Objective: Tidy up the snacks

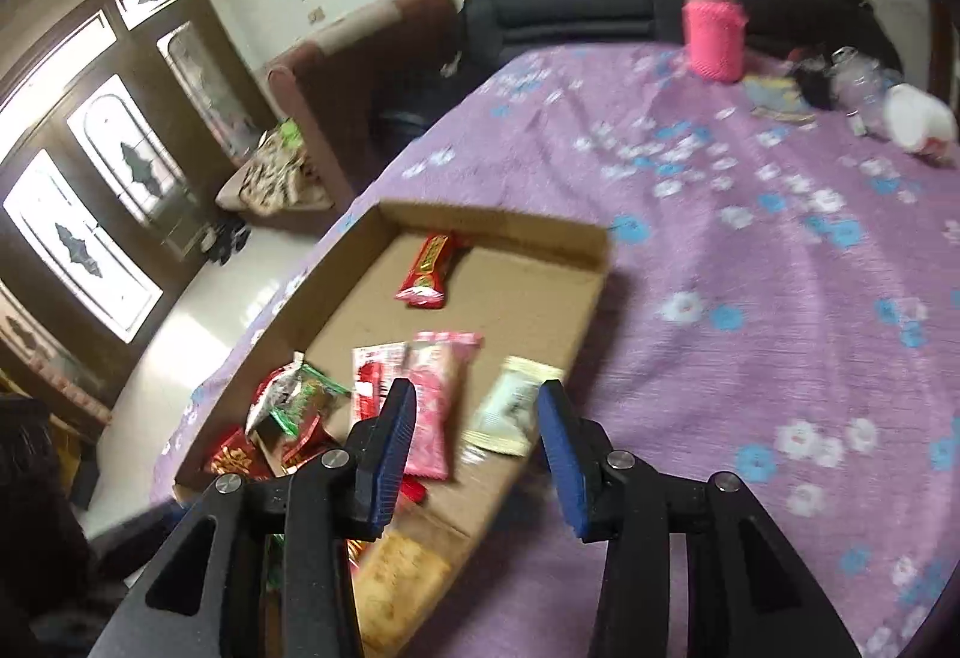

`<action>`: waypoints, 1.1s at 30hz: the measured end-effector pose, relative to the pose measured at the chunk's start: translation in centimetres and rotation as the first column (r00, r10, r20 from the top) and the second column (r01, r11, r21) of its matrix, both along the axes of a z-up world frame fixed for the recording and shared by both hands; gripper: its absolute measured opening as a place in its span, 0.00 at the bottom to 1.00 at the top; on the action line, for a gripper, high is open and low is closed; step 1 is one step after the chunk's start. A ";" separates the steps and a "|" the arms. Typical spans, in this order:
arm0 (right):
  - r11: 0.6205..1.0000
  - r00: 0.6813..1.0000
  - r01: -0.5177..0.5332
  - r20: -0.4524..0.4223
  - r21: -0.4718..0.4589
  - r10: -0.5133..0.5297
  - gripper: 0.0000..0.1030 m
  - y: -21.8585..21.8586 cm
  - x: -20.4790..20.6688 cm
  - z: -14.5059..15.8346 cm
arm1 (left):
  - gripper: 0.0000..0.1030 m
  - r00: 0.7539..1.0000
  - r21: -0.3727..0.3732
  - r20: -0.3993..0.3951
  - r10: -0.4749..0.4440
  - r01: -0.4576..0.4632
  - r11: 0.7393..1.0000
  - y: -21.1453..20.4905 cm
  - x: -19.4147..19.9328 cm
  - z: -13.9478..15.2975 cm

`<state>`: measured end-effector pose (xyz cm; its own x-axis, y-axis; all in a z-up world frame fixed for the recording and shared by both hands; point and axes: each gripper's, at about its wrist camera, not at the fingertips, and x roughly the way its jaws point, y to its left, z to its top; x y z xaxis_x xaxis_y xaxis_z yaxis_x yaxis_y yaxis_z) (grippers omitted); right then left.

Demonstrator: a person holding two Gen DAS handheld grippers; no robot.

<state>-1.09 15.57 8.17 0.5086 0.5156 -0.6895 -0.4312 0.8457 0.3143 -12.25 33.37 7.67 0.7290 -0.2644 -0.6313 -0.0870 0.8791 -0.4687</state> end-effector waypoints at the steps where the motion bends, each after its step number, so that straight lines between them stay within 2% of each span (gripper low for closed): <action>1: 0.999 1.000 0.014 0.011 0.031 -0.014 0.51 -1.1 -0.7 0.2 | 0.68 1.000 0.025 0.021 0.006 -0.006 1.000 -0.5 -0.1 0.6; 3: 0.997 0.998 0.062 0.021 0.053 -0.063 0.67 -3.1 -1.7 -0.2 | 0.81 0.997 0.119 0.075 0.026 -0.034 0.992 -1.8 -0.6 1.8; 6: 0.992 0.994 0.109 0.005 0.059 -0.110 0.67 -6.1 -2.8 -1.3 | 0.85 0.988 0.293 0.139 0.068 -0.107 0.950 -4.5 -1.3 3.1; 9: 0.982 0.985 0.169 -0.036 0.086 -0.167 0.67 -9.3 -4.2 -2.6 | 0.98 0.981 0.369 0.176 0.077 -0.138 0.919 -7.1 -1.6 3.9; 12: 0.965 0.970 0.240 -0.076 0.105 -0.233 0.67 -11.9 -5.2 -3.7 | 0.98 0.983 0.336 0.182 0.025 -0.086 0.938 -9.2 -1.4 4.4; 14: 0.956 0.961 0.274 -0.074 0.100 -0.268 0.67 -13.5 -6.1 -3.9 | 0.98 0.988 0.318 0.152 -0.010 -0.039 0.947 -10.7 -1.0 4.1; 18: 0.948 0.950 0.310 -0.055 0.074 -0.307 0.66 -15.2 -7.5 -3.7 | 0.98 0.995 0.323 0.075 -0.061 0.034 0.946 -13.6 -0.2 3.0; 20: 0.946 0.948 0.317 -0.046 0.073 -0.314 0.66 -15.7 -8.0 -3.6 | 0.98 0.995 0.319 0.069 -0.073 0.047 0.947 -14.6 -0.2 2.9; 22: 0.946 0.948 0.318 -0.030 0.063 -0.317 0.66 -16.0 -8.3 -3.5 | 0.98 0.994 0.344 0.088 -0.061 0.027 0.939 -15.4 -0.6 3.3; 26: 0.950 0.951 0.308 0.013 0.048 -0.309 0.66 -16.5 -9.0 -3.2 | 0.98 0.985 0.388 0.174 0.003 -0.071 0.919 -16.1 -1.9 4.9; 30: 0.960 0.957 0.279 0.070 0.032 -0.281 0.66 -15.7 -10.1 -2.2 | 0.99 0.954 0.404 0.292 0.070 -0.189 0.895 -16.0 -3.6 6.6; 33: 0.966 0.961 0.260 0.097 0.009 -0.259 0.67 -14.8 -10.5 -1.8 | 1.00 0.933 0.415 0.347 0.097 -0.245 0.876 -16.0 -4.3 7.2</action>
